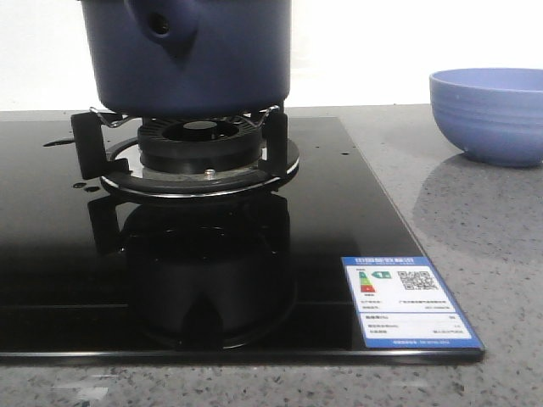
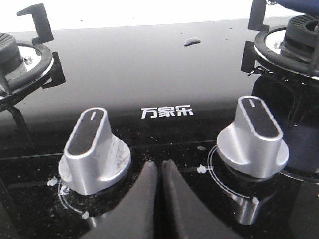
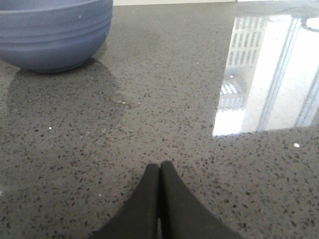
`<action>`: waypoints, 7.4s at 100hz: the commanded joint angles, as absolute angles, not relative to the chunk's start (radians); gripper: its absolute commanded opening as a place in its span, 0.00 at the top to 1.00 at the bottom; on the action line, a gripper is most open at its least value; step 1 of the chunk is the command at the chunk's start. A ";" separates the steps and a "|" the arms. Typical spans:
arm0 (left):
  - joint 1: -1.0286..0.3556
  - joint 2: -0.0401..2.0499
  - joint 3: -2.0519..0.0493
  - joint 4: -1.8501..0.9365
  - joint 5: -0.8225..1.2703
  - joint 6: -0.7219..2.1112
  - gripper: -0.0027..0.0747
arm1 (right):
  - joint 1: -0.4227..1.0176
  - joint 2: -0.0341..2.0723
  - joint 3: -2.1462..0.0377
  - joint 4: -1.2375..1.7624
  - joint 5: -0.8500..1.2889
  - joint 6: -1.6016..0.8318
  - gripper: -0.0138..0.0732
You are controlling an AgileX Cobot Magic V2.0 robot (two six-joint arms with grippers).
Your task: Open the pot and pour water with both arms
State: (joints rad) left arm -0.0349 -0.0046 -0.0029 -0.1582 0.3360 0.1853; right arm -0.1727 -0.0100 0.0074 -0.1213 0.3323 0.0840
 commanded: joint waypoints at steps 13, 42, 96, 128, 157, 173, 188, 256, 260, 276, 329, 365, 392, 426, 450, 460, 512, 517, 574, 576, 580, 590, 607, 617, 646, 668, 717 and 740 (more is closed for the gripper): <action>-0.042 -0.032 0.033 -0.171 0.283 0.174 0.99 | -0.178 -0.027 0.032 -0.135 0.314 0.081 0.92; -0.042 -0.032 0.033 -0.171 0.283 0.174 0.99 | -0.178 -0.027 0.032 -0.135 0.314 0.081 0.92; -0.042 -0.032 0.033 -0.572 0.171 0.176 0.99 | -0.178 -0.027 0.032 0.124 -0.184 0.081 0.92; -0.042 -0.032 0.030 -1.198 0.081 0.176 0.99 | -0.178 -0.027 0.032 0.481 -0.181 0.081 0.92; -0.042 -0.032 0.029 -1.345 0.069 0.176 0.99 | -0.178 -0.023 -0.048 0.478 -0.013 0.081 0.92; -0.042 -0.032 0.029 -1.388 0.059 0.176 0.99 | -0.178 0.015 -0.143 0.378 0.109 0.067 0.92; -0.042 -0.030 -0.002 -1.326 0.158 0.228 0.99 | -0.178 0.102 -0.255 0.303 0.290 0.057 0.92; -0.197 0.643 -0.641 -1.044 0.888 0.955 0.99 | -0.007 0.696 -0.737 0.661 1.038 -0.257 0.92; -0.199 0.681 -0.665 -1.105 0.927 1.035 0.99 | -0.007 0.699 -0.746 0.716 1.038 -0.302 0.92; -0.199 0.772 -0.699 -1.402 0.981 1.330 0.97 | -0.007 0.701 -0.757 0.882 1.029 -0.424 0.92; -0.199 1.005 -0.808 -1.630 0.835 1.685 0.26 | -0.007 0.666 -0.757 0.895 0.841 -0.529 0.54; -0.199 1.273 -1.078 -1.630 0.851 1.780 0.26 | -0.007 0.666 -0.757 0.895 0.826 -0.585 0.24; -0.192 1.432 -1.165 -1.639 0.852 1.780 0.26 | -0.007 0.666 -0.757 0.895 0.829 -0.586 0.24; -0.152 1.518 -1.187 -1.742 0.864 1.801 0.26 | -0.007 0.566 -0.759 0.895 0.758 -0.589 0.24; -0.152 1.547 -1.187 -1.746 0.934 1.807 0.26 | -0.007 0.517 -0.759 0.895 0.718 -0.589 0.24; -0.152 1.547 -1.187 -1.749 0.965 1.810 0.26 | -0.007 0.516 -0.759 0.897 0.718 -0.589 0.24; -0.223 1.563 -1.187 -1.758 0.966 1.887 0.29 | -0.007 0.516 -0.759 0.904 0.716 -0.589 0.24; -0.223 1.563 -1.187 -1.758 0.966 1.887 0.34 | -0.007 0.516 -0.759 0.908 0.718 -0.589 0.24; -0.203 1.505 -1.193 -1.857 1.013 1.887 0.72 | -0.007 0.516 -0.759 0.908 0.693 -0.589 0.24; -0.198 1.496 -1.196 -1.857 1.013 1.885 0.72 | -0.007 0.516 -0.759 0.908 0.687 -0.589 0.24; -0.186 1.481 -1.196 -1.857 1.013 1.884 0.72 | -0.007 0.516 -0.759 0.908 0.685 -0.589 0.24; -0.155 1.425 -1.196 -1.857 1.013 1.879 0.72 | -0.007 0.516 -0.759 0.908 0.678 -0.589 0.24; -0.084 1.307 -1.196 -1.796 1.013 1.812 0.72 | -0.007 0.516 -0.759 0.908 0.658 -0.589 0.24; -0.034 1.225 -1.194 -1.696 1.002 1.715 0.72 | -0.007 0.516 -0.759 0.908 0.624 -0.589 0.24; 0.019 1.002 -1.048 -1.628 0.796 1.646 0.72 | -0.007 0.590 -0.761 0.908 0.433 -0.556 0.24; 0.019 0.898 -0.899 -1.633 0.654 1.601 0.72 | -0.080 0.793 -0.886 0.864 0.499 -0.447 0.24; -0.078 0.851 -0.846 -1.651 0.612 1.599 0.72 | -0.208 1.284 -1.254 0.327 0.900 0.034 0.24; -0.112 0.851 -0.846 -1.651 0.561 1.599 0.72 | -0.215 1.407 -1.254 0.323 0.913 0.034 0.44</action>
